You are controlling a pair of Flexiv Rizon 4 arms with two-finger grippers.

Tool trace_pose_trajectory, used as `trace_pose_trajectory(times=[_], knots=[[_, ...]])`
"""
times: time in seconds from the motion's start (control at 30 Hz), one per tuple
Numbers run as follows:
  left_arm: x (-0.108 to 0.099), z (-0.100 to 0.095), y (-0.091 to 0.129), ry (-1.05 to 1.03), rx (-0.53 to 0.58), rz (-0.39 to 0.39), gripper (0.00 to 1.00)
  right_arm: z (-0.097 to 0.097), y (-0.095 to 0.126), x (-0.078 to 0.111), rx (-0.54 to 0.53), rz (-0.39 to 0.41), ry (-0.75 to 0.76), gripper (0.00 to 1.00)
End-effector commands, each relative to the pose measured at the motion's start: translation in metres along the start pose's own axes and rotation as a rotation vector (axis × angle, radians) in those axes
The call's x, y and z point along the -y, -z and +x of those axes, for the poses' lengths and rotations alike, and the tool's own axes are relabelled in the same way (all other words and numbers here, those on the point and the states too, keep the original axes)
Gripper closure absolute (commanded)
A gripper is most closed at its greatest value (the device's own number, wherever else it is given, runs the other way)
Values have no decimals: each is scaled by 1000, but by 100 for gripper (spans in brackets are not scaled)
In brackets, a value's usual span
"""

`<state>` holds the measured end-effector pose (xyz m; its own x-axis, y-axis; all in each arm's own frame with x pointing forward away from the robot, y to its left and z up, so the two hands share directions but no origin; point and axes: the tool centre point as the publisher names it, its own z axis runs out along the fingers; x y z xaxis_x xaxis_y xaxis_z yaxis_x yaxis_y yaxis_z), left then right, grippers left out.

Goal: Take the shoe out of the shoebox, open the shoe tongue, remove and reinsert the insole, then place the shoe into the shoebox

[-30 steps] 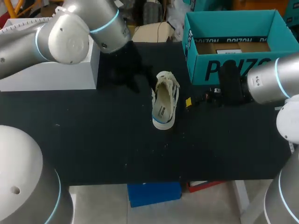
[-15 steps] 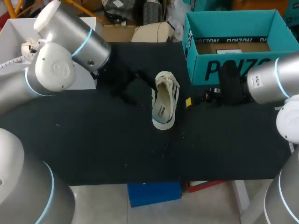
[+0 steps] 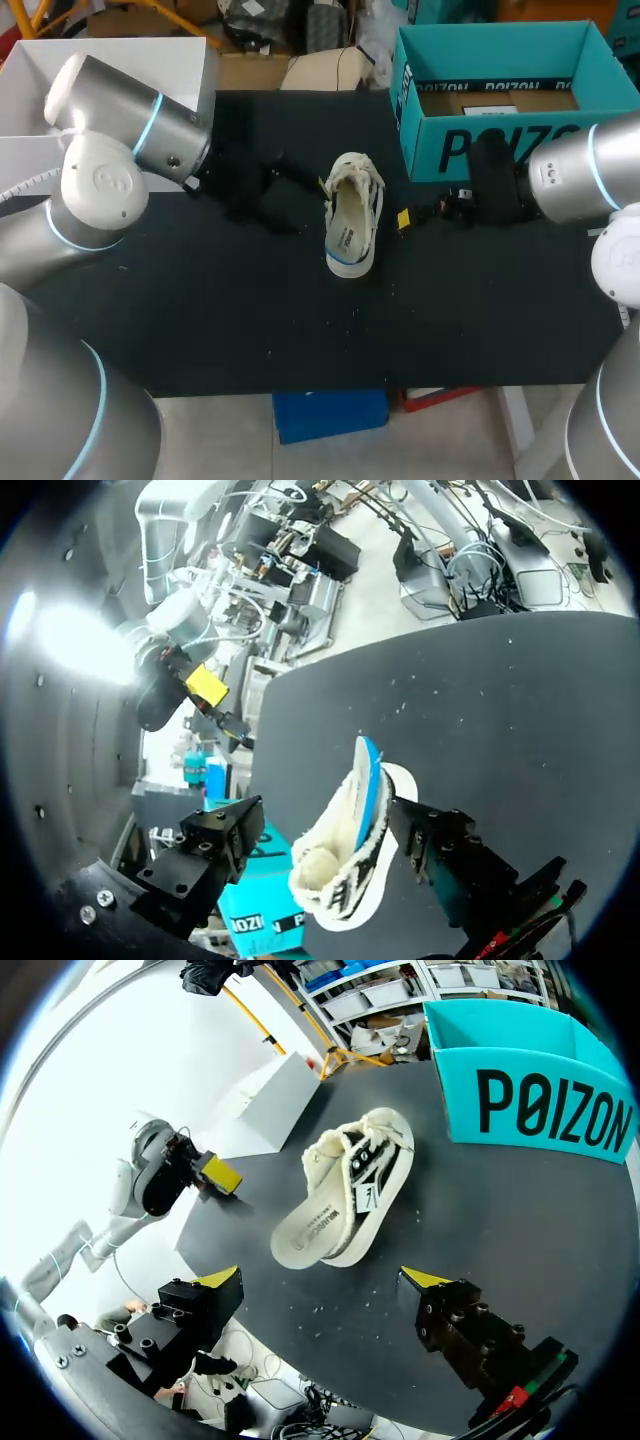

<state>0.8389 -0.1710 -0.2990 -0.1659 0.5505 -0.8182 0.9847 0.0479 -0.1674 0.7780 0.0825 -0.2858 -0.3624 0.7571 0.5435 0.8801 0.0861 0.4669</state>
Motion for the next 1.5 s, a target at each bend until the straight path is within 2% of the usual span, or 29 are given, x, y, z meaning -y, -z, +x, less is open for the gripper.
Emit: trace_pose_trajectory(times=[0.03, 0.2, 0.27, 0.37, 0.4, 0.47, 0.5, 0.67, 0.9, 1.03, 1.13, 1.17, 1.2, 1.5], knots=[[-2, 2, 6, -41, -14, 6, 61, 1, 0, 0, 3, 2, -1, 0], [-4, 6, 7, -77, -39, -6, 53, 1, 0, 0, 3, 2, -1, 0], [-4, 9, 4, -82, -49, -7, 44, 1, 0, 0, 3, 2, -1, 0], [-3, 16, -3, -88, -65, -2, 40, 1, 0, 0, 3, 2, -1, 0], [-3, 19, -6, -93, -81, -2, 37, 1, 0, 0, 3, 2, -1, 0], [-4, 24, -11, -85, -73, 0, 21, 1, 0, 0, 3, 2, -1, 0], [-5, 27, -13, -87, -74, -1, 18, 1, 0, 0, 3, 2, -1, 0], [-11, 33, -26, -81, -95, -43, 22, 1, 0, 0, 3, 2, -1, 0], [-19, 32, -40, -51, -93, -51, 28, 1, 0, 0, 3, 2, -1, 0], [-22, 31, -47, -42, -90, -42, 38, 1, 0, 0, 3, 2, -1, 0], [-22, 31, -49, -36, -95, -40, 33, 1, 0, 0, 3, 2, -1, 0], [-22, 32, -49, -29, -94, -37, 9, 1, 0, 0, 3, 2, -1, 0], [-21, 32, -48, -27, -94, -37, 0, 1, 0, 0, 3, 2, -1, 0], [-19, 33, -43, 0, -76, -41, 0, 1, 0, 0, 3, 2, -1, 0]])
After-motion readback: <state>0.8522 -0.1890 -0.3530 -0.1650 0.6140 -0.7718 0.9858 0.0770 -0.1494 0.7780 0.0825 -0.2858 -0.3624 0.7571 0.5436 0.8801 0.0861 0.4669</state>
